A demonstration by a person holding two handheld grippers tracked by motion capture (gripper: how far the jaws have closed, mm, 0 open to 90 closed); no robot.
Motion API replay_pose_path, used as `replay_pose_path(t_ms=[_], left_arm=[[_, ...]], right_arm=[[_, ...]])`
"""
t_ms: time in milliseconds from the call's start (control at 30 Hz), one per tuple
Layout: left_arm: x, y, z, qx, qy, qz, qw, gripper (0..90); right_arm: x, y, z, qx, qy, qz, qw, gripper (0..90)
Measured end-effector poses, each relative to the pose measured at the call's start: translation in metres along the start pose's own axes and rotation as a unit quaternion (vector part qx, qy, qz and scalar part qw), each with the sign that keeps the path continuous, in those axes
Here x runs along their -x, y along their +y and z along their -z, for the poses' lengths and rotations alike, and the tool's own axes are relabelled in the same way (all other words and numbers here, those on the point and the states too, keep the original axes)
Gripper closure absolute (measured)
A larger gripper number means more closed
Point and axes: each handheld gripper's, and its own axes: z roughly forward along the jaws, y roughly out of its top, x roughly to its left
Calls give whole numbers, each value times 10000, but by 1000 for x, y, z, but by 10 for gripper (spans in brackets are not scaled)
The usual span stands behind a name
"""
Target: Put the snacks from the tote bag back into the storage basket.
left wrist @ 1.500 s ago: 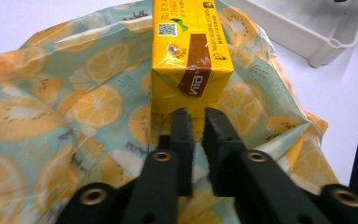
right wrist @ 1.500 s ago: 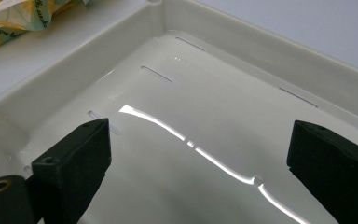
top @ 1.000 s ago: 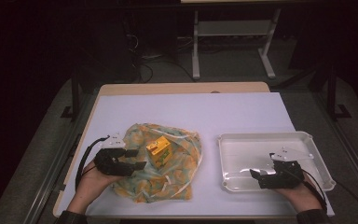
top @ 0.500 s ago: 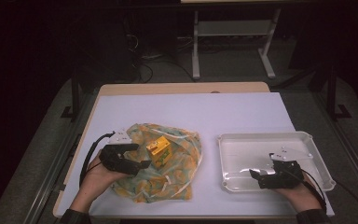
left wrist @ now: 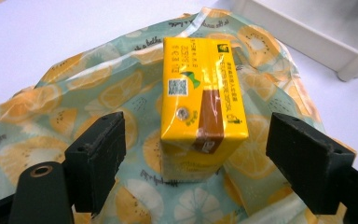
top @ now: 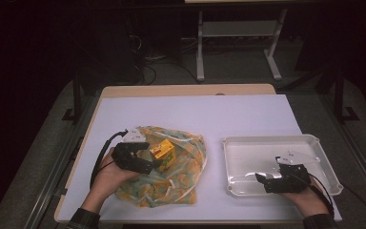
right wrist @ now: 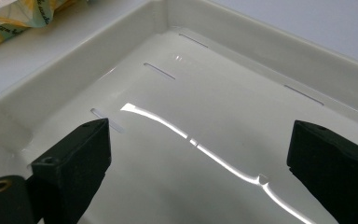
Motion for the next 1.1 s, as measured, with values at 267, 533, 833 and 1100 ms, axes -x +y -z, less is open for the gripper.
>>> replay_pose_path(t_ms=[267,533,833,1100], left_arm=[[3,9,-11,-120,10,-155,9998,197],[-1,15,-20,-169,53,-121,9998,201],[1,17,-31,-375,99,-134,9992,265],[2,17,-32,-364,125,-165,9991,406]], right_arm=[[0,0,0,7,-5,3,10000,58],[0,0,0,2,-3,2,10000,58],[-1,0,0,1,-4,15,10000,58],[-1,-2,2,-6,-15,4,10000,58]])
